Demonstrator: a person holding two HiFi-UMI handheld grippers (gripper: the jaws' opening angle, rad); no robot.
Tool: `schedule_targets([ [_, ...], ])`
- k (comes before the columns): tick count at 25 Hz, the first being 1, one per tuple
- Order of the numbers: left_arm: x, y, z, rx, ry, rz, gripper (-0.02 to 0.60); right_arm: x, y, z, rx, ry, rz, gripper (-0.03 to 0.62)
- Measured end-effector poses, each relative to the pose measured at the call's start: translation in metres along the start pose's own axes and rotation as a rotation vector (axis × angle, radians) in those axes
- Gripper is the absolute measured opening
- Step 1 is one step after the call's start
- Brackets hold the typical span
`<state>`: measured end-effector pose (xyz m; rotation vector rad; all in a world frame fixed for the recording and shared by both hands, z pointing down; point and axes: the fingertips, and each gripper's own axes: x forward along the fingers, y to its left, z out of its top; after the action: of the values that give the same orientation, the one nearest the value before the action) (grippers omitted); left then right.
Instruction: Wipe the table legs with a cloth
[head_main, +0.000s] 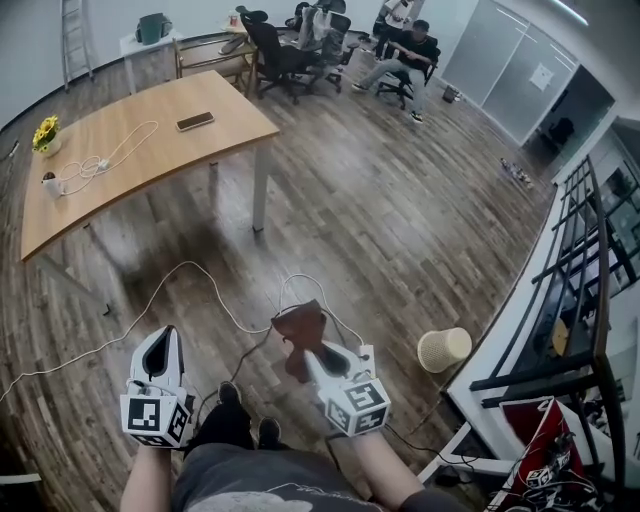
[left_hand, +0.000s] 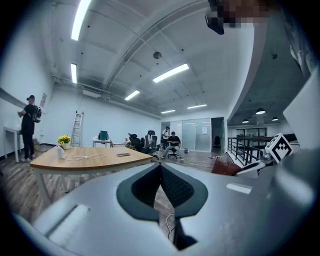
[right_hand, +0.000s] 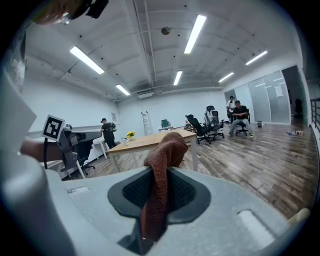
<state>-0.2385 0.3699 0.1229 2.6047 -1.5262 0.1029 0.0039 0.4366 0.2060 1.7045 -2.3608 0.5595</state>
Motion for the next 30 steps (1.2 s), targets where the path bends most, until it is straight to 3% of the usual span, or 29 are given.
schedule_targets([
  [8, 0.068, 0.035, -0.005, -0.033, 0.009, -0.024, 0.018, 0.056, -0.026, 0.02, -0.022, 0.034, -0.062, 0.064],
  [11, 0.106, 0.049, 0.0, -0.07, -0.005, -0.063, 0.018, 0.092, -0.036, 0.037, -0.018, 0.034, -0.069, 0.064],
  [19, 0.206, 0.093, 0.021, -0.07, -0.018, -0.14, 0.018, 0.196, -0.049, 0.101, -0.043, 0.018, -0.078, 0.064],
  [30, 0.294, 0.131, 0.029, -0.111, -0.009, -0.227, 0.018, 0.268, -0.081, 0.138, -0.044, 0.045, -0.181, 0.064],
])
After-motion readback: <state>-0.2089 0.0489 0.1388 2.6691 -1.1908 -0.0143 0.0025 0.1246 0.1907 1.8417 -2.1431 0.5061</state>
